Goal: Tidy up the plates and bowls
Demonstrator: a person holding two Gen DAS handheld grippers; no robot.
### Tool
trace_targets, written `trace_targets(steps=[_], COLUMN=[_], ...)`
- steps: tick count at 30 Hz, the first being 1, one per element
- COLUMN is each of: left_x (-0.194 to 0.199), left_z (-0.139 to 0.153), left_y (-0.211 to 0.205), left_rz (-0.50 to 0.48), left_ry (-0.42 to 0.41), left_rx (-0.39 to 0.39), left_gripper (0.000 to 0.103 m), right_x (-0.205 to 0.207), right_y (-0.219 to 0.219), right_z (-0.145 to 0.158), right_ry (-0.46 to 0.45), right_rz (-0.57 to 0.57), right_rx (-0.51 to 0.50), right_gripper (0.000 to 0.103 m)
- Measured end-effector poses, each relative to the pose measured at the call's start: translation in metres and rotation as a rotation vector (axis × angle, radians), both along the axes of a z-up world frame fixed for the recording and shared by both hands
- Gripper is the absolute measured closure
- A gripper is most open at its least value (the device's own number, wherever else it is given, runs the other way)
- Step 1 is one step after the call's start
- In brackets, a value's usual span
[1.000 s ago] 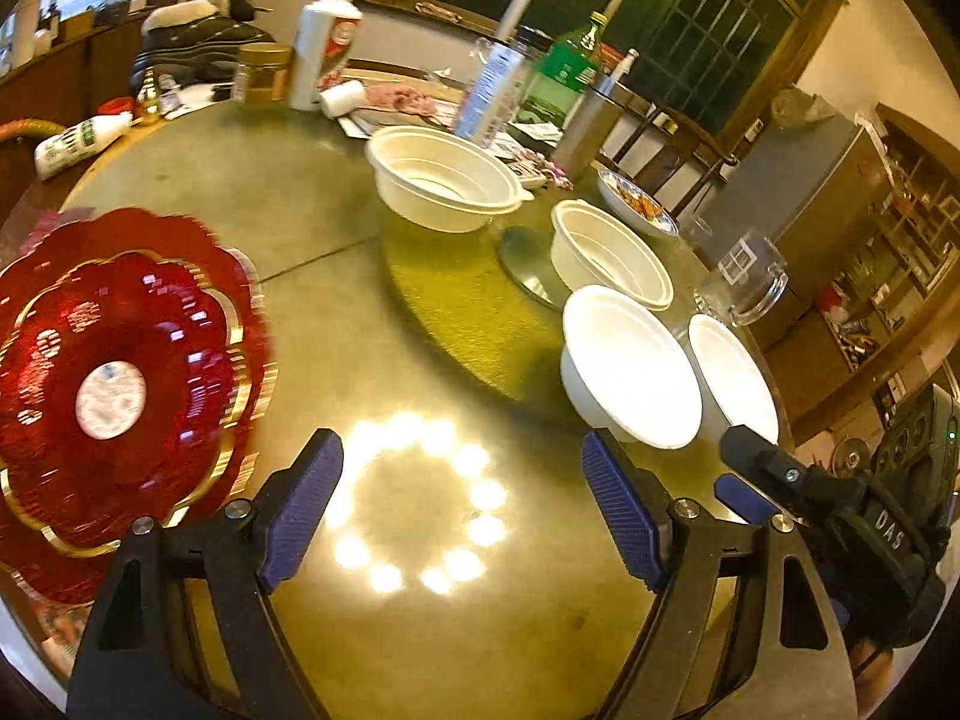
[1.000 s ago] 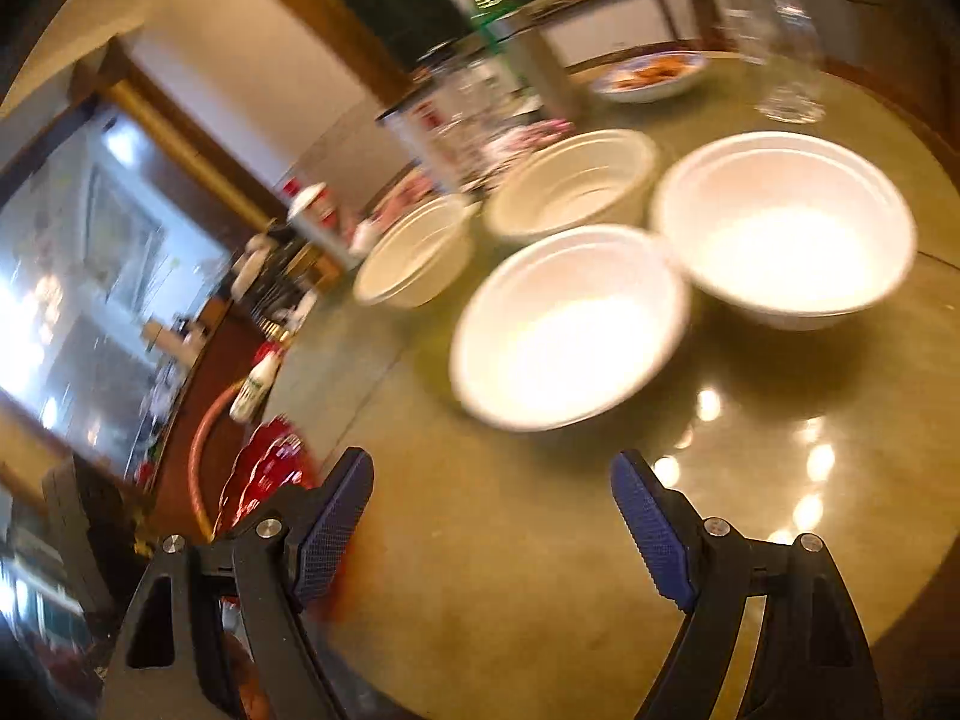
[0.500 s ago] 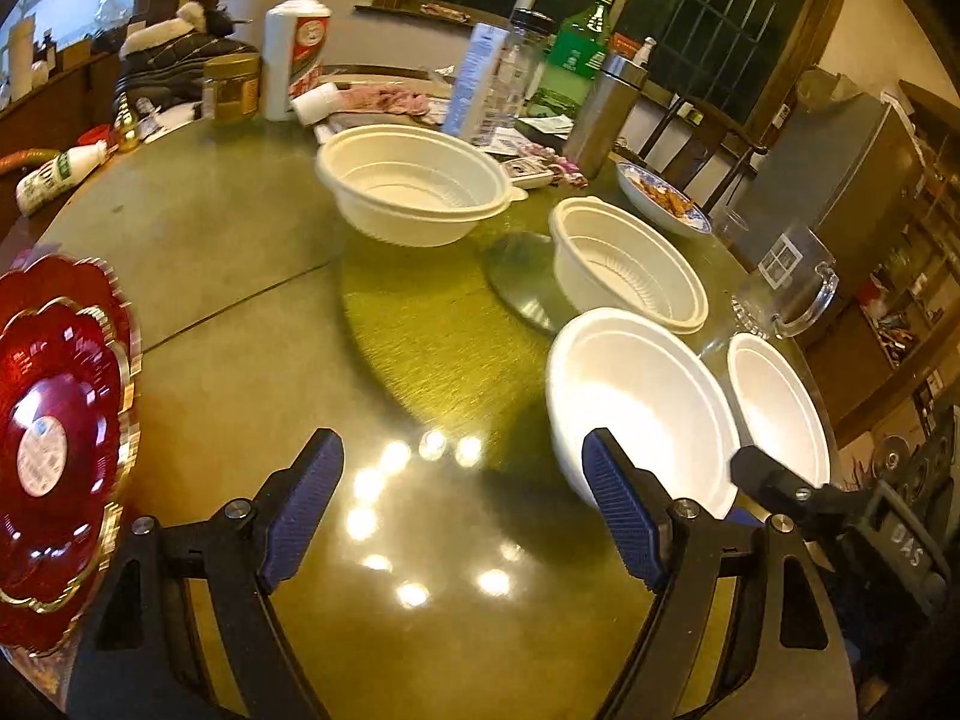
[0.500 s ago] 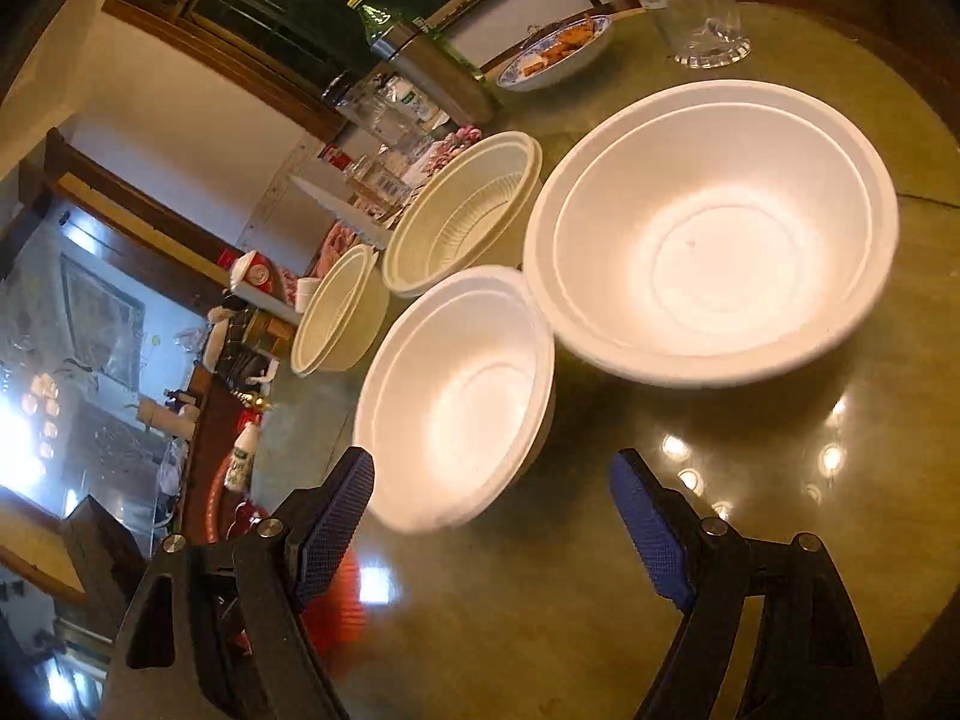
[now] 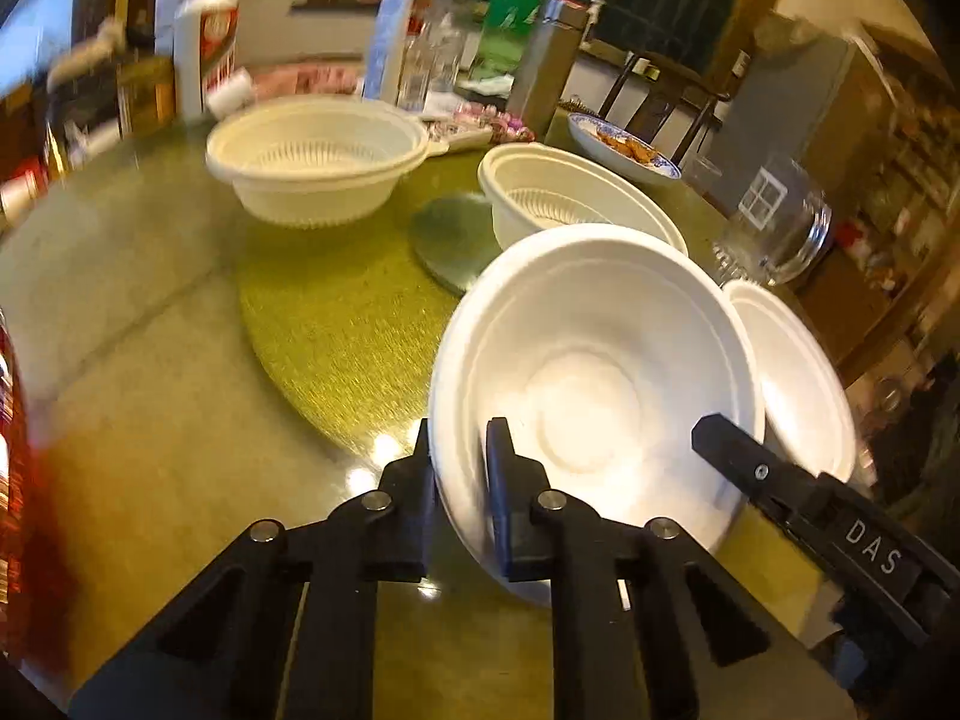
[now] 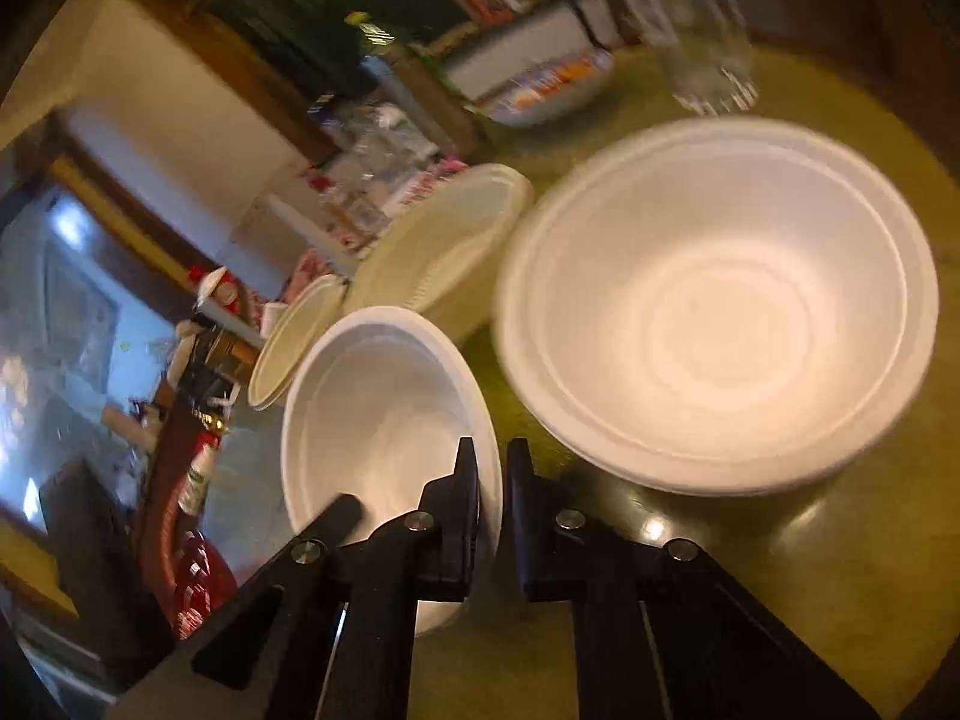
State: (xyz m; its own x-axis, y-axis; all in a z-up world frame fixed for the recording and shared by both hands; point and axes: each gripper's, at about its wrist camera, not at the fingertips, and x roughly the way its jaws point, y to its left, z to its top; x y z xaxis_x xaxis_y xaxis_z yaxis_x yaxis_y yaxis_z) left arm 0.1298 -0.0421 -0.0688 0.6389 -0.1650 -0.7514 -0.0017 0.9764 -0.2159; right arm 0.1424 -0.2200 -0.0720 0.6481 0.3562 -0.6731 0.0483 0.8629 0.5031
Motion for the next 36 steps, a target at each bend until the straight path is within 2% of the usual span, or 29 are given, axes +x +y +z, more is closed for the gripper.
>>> trace_targets(steps=[2,7,11,16,27,36], left_x=[-0.001,0.002,-0.002,-0.009,-0.017,-0.016], left_z=[0.001,0.0,0.008,0.017,0.025,0.024], left_y=[0.001,0.015,0.019,0.018,0.014,0.015], left_rz=[-0.004,-0.014,-0.028,-0.009,0.042,0.056], left_ry=[-0.006,0.02,-0.033,-0.097,-0.175,-0.166], left_rx=[-0.009,-0.119,-0.173,-0.168,-0.071,-0.043], left_gripper=[0.091,0.093,0.094,0.094,0.094,0.094], right_x=[-0.001,-0.004,-0.011,-0.017,-0.016,-0.014], right_y=[0.001,0.0,-0.002,0.0,0.003,0.007], right_z=[-0.001,0.001,0.009,0.018,0.016,0.014], right_ry=[-0.003,-0.012,-0.055,-0.109,-0.112,-0.112], right_rz=[0.001,0.004,0.008,0.018,0.043,0.051], right_rx=[-0.005,-0.002,0.014,0.006,0.02,0.003], right_gripper=[0.096,0.096,0.096,0.096,0.096,0.095])
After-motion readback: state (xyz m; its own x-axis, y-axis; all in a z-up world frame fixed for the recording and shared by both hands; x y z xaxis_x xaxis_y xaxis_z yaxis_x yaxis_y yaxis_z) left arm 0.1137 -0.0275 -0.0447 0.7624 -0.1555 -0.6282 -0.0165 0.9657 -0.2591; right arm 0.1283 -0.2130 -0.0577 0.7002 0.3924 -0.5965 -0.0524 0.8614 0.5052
